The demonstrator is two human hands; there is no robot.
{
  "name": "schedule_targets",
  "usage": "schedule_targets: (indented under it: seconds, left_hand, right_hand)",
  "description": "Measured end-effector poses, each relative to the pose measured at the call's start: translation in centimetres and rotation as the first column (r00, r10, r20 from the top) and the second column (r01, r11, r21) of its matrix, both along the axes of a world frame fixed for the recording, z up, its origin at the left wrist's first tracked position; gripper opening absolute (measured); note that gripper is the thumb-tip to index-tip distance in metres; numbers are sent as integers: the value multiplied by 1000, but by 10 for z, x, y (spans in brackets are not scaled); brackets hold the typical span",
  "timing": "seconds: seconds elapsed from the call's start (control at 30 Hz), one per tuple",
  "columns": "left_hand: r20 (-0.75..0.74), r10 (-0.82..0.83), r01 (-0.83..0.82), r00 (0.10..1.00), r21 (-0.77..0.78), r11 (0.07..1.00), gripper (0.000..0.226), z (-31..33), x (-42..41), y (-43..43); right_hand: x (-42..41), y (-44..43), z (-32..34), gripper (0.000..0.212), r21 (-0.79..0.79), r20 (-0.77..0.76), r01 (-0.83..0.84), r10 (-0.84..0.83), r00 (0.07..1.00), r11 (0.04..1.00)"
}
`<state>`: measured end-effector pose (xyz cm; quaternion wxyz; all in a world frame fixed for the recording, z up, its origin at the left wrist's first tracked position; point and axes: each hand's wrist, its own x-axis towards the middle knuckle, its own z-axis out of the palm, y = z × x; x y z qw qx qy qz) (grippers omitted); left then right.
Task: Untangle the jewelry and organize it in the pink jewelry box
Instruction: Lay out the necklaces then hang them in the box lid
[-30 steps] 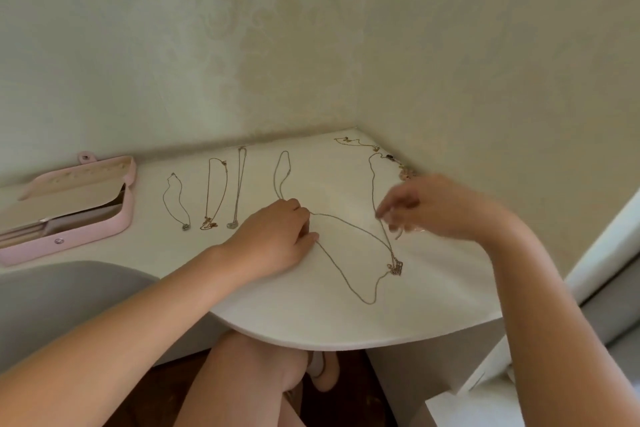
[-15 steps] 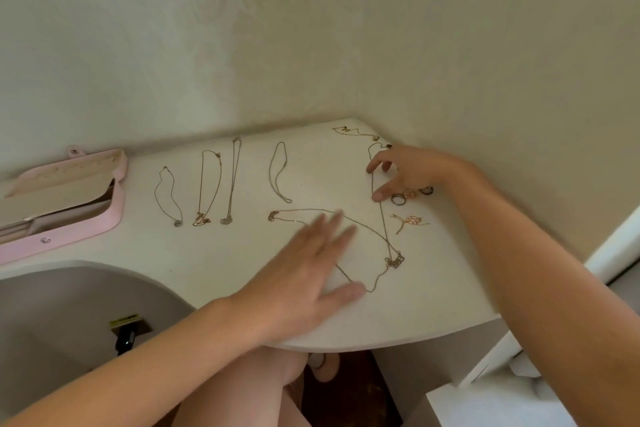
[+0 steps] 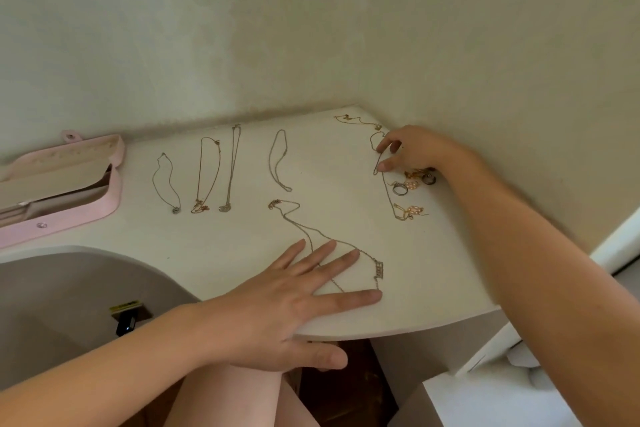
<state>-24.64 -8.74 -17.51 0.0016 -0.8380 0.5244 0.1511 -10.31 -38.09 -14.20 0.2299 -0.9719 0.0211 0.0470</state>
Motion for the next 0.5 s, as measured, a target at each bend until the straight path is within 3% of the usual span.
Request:
schedule_targets:
  seconds: [0.1,0.17,0.23,0.3,0.4,0.5]
  left_hand:
    - [-34,9,-10,999,-34,999,66,1,-1,2]
    - [-102,61,-75,993,-144,987,67,4,-2,4]
    - [-172,147,-193,974,-290,937,67,4,3,8]
    - [-126,296,-320,947,-447,835,63,3,15,13]
    - [-67,611,-514,789,-617,596,51,7,47,16]
    - [-76,794,-705,603,-516,486,34,19,80,14]
  right_hand:
    - [-2,3,-3,42,-26,82,30,-28,996,999]
    - [-10,9,1,33,-33,180,-5,11,984,999]
    - [-29,19,10,16,44,246,-94,80,966,995]
    - [-55,32,18,8,145,232,-176,139,963,974]
    - [-90,53,18,9,199,154,-257,229,961,946]
    - [-114,67,8,13,164,37,-304,302,952,938]
